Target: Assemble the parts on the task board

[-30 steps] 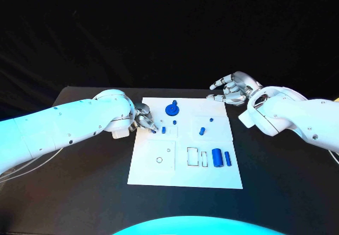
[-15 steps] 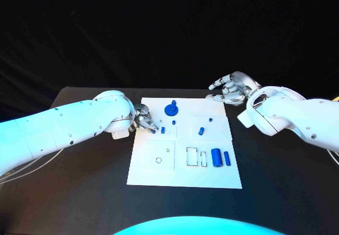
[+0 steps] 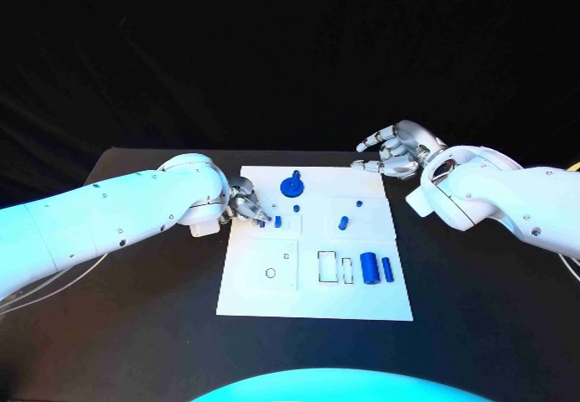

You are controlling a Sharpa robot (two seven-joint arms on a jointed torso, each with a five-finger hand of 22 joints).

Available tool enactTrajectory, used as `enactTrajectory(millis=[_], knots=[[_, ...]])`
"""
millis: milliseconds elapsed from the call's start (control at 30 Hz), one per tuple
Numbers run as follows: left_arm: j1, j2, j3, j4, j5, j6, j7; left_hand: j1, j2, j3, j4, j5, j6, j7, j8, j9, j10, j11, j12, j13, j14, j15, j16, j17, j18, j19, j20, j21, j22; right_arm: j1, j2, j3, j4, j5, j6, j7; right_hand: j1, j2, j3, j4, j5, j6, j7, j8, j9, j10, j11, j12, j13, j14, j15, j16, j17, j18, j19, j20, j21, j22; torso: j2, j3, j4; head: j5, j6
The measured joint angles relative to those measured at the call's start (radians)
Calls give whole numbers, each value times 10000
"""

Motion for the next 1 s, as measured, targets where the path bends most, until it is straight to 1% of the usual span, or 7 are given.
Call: enactTrajectory(millis=[200,400,733,833,867,933,1000], knots=[[-32,-82,2,39,-17,-44,4,-103,-105,-663,284,0,52,-47,0,-2,55,-14,0,1,0,0,0,0,0,15,-17,0,1,0,-4,0,0,0,0,15,0,0,0,0,0,0,0,0,0,0,0,0,0,0,0,0,0,0,0,0,0,0,-7,0,3,-1,21],[-79,-231,63,161,9,-311,14,-206,-211,-1530,1142,1,46,-46,-1,-4,54,-13,-10,-7,0,-1,0,0,1,15,-16,-1,-5,-1,-1,0,-9,1,-3,35,0,0,0,0,0,0,0,0,-1,0,0,0,0,0,0,0,0,0,0,0,0,0,-11,0,0,0,35],[-86,-379,309,330,359,-885,89,-339,-339,-2163,1092,0,-112,95,-6,-6,37,-9,-238,-353,0,1,-2,0,3,-47,39,-16,-280,-5,1,0,-20,6,-5,48,0,0,0,0,0,0,0,0,-3,0,0,0,0,0,0,-1,0,0,0,0,-1,0,1,0,0,-24,77],[-85,-452,432,404,768,-1163,266,-337,-337,-2166,1091,1,-394,240,-12,-8,-491,79,-635,-926,0,6,-127,0,6,-419,86,-366,-887,-7,-2,0,-25,8,-6,51,0,0,0,0,0,0,0,0,-4,0,0,0,0,0,0,-1,0,0,0,0,-1,0,3,0,-1,-31,83],[-85,-477,461,430,912,-1249,353,-284,-284,-2195,1118,4,-548,389,-121,-13,-951,228,-1032,-1704,13,23,-305,0,8,-719,174,-604,-1308,-8,-3,0,-27,8,-7,51,0,0,0,0,0,0,0,0,-4,0,0,0,0,0,0,-1,0,0,0,0,-1,0,2,0,-1,-35,87],[-84,-524,513,478,1196,-1430,585,-160,-161,-2940,1148,57,-1103,493,-317,-42,-1576,349,-1493,-2162,11,209,-416,0,10,-1032,237,-821,-1484,-10,-4,0,-32,9,-10,53,-1,0,0,0,0,-2,0,0,-9,0,0,0,0,0,0,-1,0,0,0,0,-138,0,-4,3,0,-44,100],[-80,-557,549,513,1443,-1654,965,12,-1,-2936,1146,57,-1734,757,-762,-333,-2572,628,-2375,-3418,-1,404,-774,0,16,-1289,490,-1293,-2353,-10,-4,0,-39,11,-13,55,-1,0,0,0,0,-1,0,0,-9,0,0,0,0,0,0,-2,0,1,0,0,-146,0,-12,5,6,-52,114]])
